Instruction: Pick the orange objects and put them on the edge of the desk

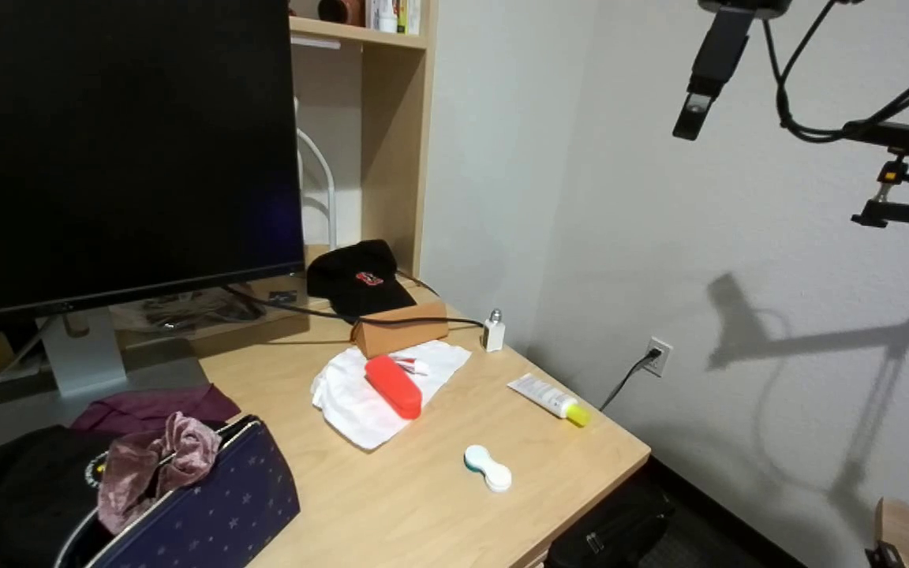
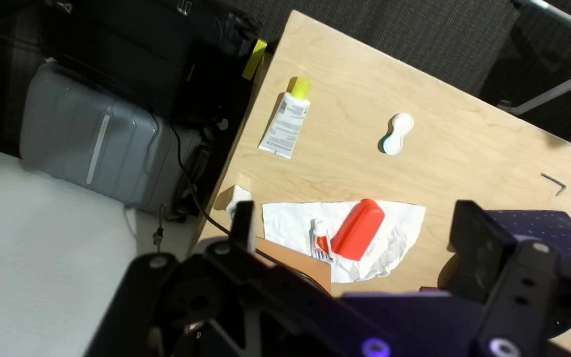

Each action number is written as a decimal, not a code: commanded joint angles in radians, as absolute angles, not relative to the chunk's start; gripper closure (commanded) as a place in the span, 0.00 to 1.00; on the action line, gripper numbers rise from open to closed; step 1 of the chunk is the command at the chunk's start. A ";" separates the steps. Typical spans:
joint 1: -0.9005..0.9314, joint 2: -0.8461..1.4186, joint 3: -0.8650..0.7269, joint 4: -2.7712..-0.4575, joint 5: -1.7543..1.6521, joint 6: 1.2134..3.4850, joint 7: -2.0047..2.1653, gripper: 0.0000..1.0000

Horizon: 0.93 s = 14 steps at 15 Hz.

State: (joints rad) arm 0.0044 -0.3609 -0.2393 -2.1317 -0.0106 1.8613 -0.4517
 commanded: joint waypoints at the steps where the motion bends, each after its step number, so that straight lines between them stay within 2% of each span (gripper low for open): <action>1: 0.017 -0.190 -0.203 -2.070 0.044 1.994 -0.451 0.00; 6: 0.004 0.054 -0.131 -1.948 0.109 2.105 -0.305 0.00; 14: 0.009 0.405 -0.065 -1.669 0.074 2.095 -0.035 0.00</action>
